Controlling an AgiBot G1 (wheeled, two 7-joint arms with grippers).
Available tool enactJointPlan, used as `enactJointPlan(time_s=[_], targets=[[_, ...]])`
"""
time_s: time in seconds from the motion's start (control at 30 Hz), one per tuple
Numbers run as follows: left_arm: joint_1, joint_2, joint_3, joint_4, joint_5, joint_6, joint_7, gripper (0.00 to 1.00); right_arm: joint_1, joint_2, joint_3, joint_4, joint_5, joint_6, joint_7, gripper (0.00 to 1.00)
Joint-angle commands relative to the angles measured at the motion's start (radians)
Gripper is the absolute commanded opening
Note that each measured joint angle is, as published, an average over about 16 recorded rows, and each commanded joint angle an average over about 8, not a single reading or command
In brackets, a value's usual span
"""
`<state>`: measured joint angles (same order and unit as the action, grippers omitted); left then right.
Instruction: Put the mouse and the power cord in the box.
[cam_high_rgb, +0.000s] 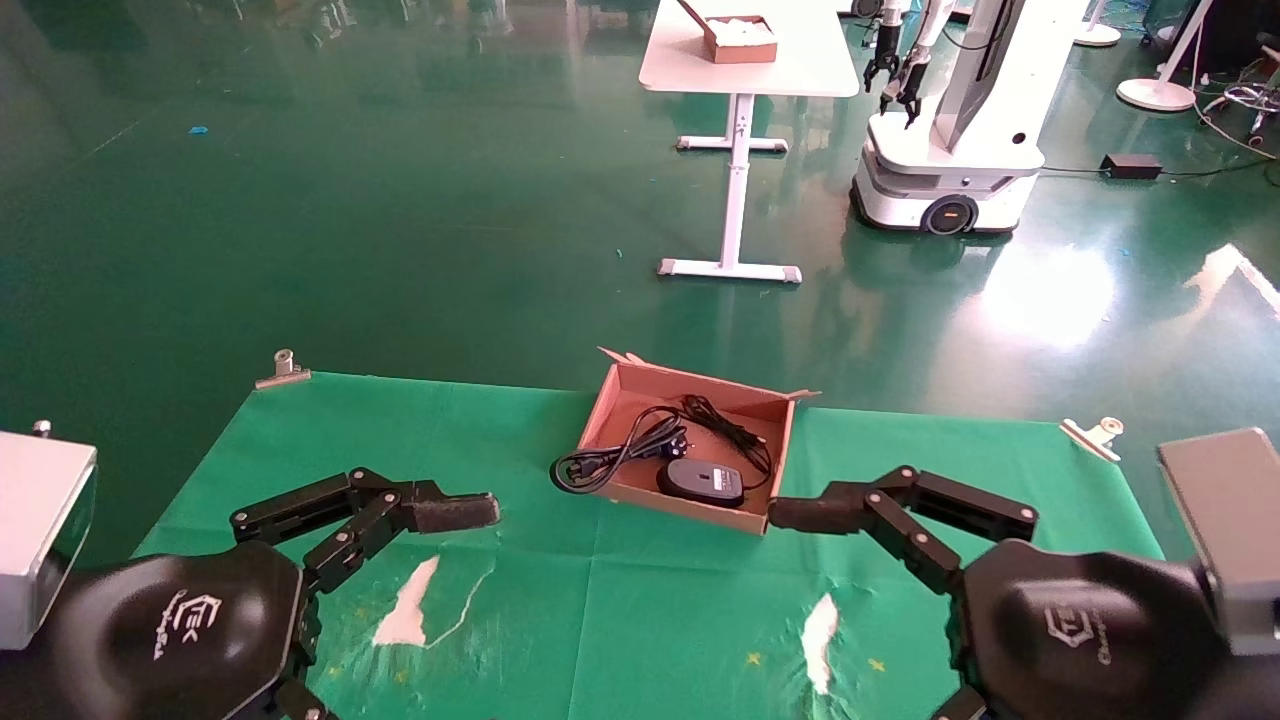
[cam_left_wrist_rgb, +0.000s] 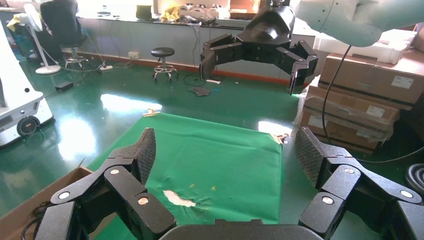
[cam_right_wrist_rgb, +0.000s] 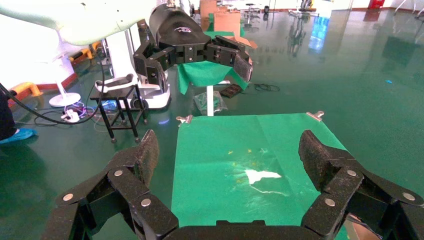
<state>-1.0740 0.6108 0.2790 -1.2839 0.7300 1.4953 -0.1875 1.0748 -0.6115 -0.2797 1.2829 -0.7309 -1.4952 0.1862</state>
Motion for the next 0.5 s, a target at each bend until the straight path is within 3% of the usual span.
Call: enactJointPlan(time_s=[0.03,0.5], targets=[[0.000,0.000,0.000,0.000,0.000,0.000,0.000,1.00,0.000,0.000,0.000,0.000,0.000,0.000,0.000,1.00],[0.000,0.000,0.001,0.000,0.000,0.000,0.000,1.00,0.000,0.000,0.000,0.000,0.000,0.000,0.000,1.00]])
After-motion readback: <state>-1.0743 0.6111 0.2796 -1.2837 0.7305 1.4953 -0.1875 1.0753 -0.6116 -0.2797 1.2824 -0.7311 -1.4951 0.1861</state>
